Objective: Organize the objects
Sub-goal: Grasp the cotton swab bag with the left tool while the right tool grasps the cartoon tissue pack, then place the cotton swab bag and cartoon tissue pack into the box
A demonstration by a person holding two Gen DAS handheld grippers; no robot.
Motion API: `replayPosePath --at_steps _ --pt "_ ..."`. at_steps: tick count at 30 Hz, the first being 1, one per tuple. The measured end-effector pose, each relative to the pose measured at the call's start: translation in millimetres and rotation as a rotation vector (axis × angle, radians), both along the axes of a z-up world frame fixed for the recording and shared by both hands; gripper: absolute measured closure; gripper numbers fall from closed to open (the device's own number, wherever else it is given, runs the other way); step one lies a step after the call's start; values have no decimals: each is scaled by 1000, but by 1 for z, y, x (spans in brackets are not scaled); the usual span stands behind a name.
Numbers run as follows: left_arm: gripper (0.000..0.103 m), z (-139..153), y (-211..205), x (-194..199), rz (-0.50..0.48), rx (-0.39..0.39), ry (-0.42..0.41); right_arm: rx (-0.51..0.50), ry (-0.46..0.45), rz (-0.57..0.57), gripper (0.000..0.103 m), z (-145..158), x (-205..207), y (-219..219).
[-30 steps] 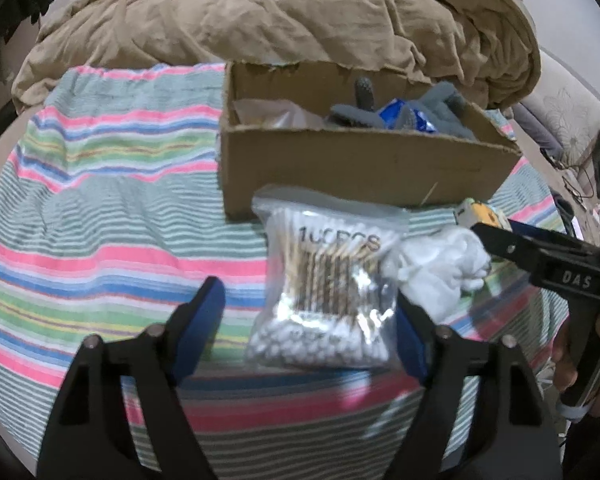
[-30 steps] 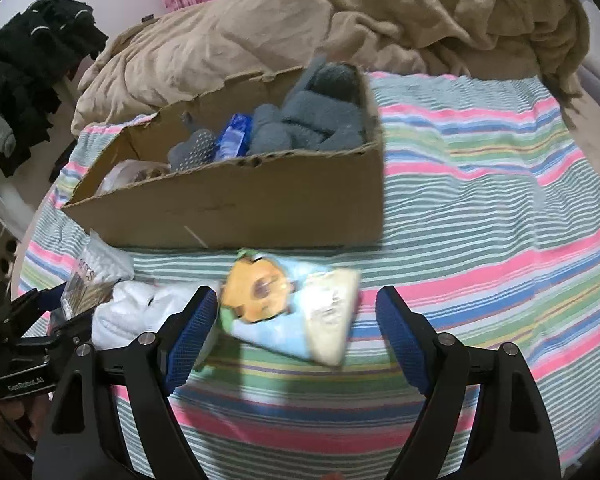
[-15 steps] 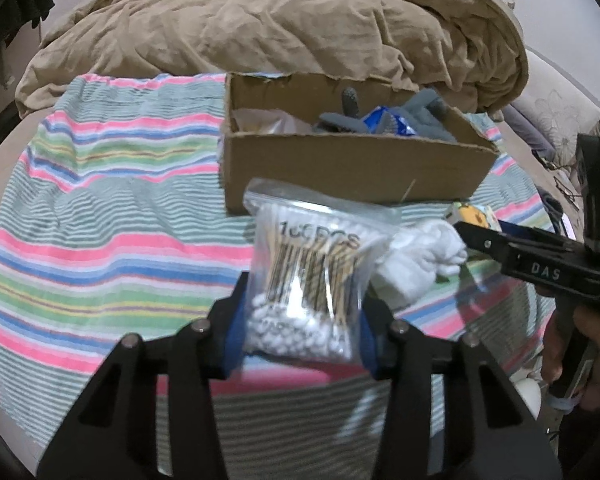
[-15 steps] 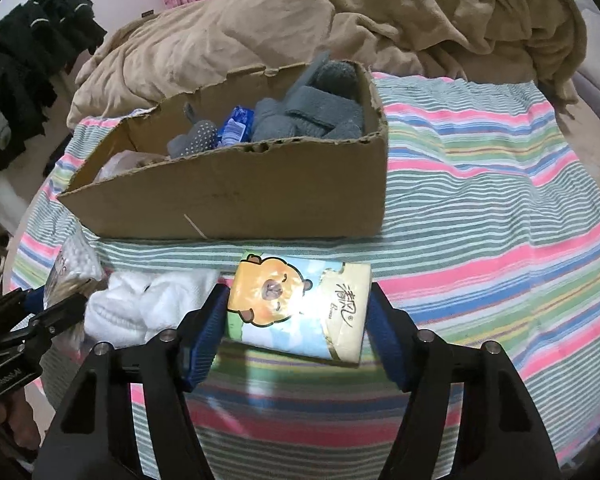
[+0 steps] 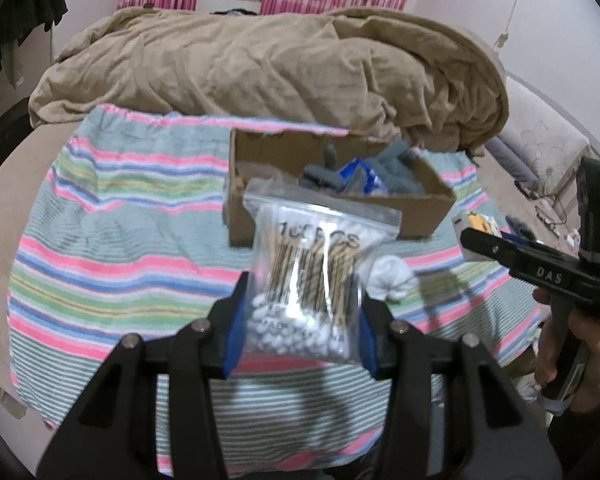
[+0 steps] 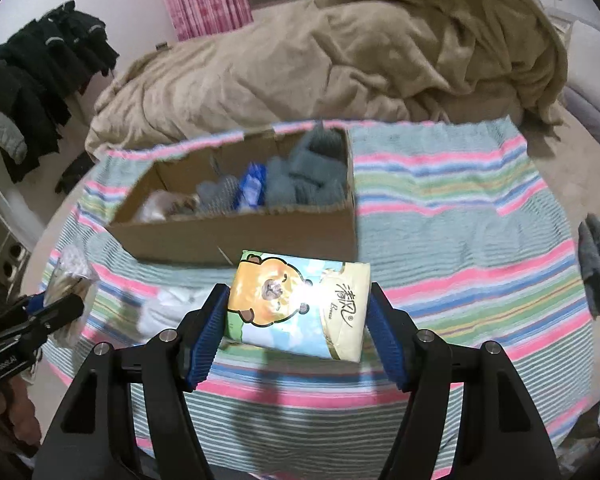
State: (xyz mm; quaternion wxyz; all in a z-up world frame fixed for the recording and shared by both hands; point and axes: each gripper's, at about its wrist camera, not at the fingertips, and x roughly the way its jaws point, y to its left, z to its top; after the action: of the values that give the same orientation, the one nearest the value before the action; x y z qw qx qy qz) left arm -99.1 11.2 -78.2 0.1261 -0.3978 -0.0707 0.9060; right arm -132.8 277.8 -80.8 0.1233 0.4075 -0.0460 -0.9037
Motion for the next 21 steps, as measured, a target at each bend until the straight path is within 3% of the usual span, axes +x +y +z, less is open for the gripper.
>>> replayPosePath --at_steps 11,21 --pt "56 27 0 -21 4 27 34 -13 82 31 33 45 -11 -15" --pt "56 30 10 -64 -16 8 58 4 91 27 33 48 -49 -19"
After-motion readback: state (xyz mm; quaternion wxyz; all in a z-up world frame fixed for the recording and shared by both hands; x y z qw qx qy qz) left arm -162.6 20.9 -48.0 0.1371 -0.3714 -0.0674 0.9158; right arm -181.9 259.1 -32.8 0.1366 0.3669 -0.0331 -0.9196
